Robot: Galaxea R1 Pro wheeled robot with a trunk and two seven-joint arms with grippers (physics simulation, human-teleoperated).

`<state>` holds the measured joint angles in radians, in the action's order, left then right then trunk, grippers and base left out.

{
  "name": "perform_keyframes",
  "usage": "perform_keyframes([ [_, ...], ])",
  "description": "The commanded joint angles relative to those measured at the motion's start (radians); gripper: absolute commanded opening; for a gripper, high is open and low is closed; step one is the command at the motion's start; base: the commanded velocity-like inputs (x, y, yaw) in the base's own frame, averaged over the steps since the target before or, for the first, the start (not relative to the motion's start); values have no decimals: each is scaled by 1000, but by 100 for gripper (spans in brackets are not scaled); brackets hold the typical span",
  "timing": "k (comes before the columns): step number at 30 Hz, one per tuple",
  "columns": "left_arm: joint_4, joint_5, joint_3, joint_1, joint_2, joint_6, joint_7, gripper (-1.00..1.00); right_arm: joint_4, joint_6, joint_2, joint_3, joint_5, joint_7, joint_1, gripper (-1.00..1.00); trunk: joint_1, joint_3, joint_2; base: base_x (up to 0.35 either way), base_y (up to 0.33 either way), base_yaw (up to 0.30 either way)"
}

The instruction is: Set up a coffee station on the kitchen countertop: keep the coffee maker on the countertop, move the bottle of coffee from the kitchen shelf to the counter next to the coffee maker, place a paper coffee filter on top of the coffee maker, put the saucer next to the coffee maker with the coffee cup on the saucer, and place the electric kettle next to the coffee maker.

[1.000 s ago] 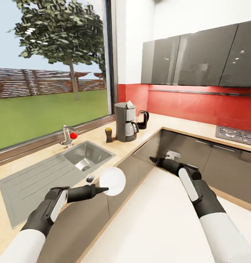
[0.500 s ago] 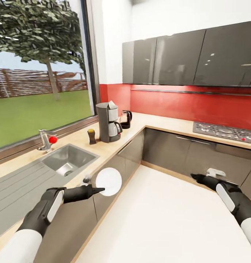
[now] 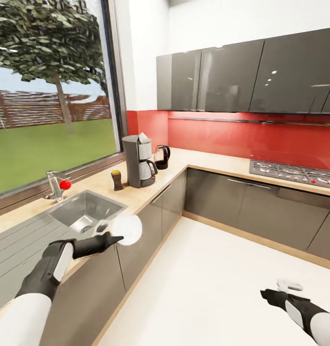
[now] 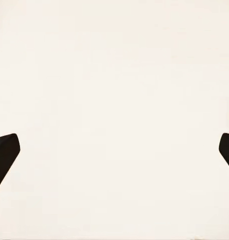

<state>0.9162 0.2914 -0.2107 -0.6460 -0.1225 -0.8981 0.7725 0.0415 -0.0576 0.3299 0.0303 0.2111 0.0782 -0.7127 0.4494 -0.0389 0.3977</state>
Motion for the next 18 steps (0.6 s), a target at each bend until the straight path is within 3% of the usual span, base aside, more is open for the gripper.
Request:
perform_keyframes([
  [1, 0, -3, -17, -11, 0, -9, -17, -100, -5, -4, -2, 3, 1, 3, 0, 100, 1, -2, 2, 0, 0, 0],
  [3, 0, -3, -46, -23, 0, -20, -51, -100, -11, -3, -8, 3, -5, 3, 2, 100, 1, -2, 2, 0, 0, 0],
  [4, 0, -3, -90, -33, 3, -30, -108, -100, -15, -3, -21, 3, -9, 2, 12, 100, 1, -2, 2, 0, 0, 0],
  [5, 0, 3, -137, -41, 12, -35, -244, -100, -16, -5, -41, 2, -11, 3, 57, 100, 1, -2, 2, 0, 0, 0],
  [8, 0, 39, -148, -37, 28, -35, -347, -100, -17, -3, -75, 2, -12, 3, 107, 100, 1, -2, 2, 0, 0, 0],
  [9, -1, 59, -151, -32, 37, -32, -413, -100, -17, -5, -107, 2, -12, 2, 156, 100, 1, -2, 2, 0, 0, 0],
  [12, -1, 64, -163, -39, 40, -31, -452, -100, -17, -5, -155, 2, -14, -1, 211, 100, 1, -2, 2, 0, 0, 0],
  [18, 0, 89, -172, -37, 43, -28, -505, -100, -17, -4, -183, 2, -15, -5, 276, 100, 1, -2, 2, 0, 0, 0],
])
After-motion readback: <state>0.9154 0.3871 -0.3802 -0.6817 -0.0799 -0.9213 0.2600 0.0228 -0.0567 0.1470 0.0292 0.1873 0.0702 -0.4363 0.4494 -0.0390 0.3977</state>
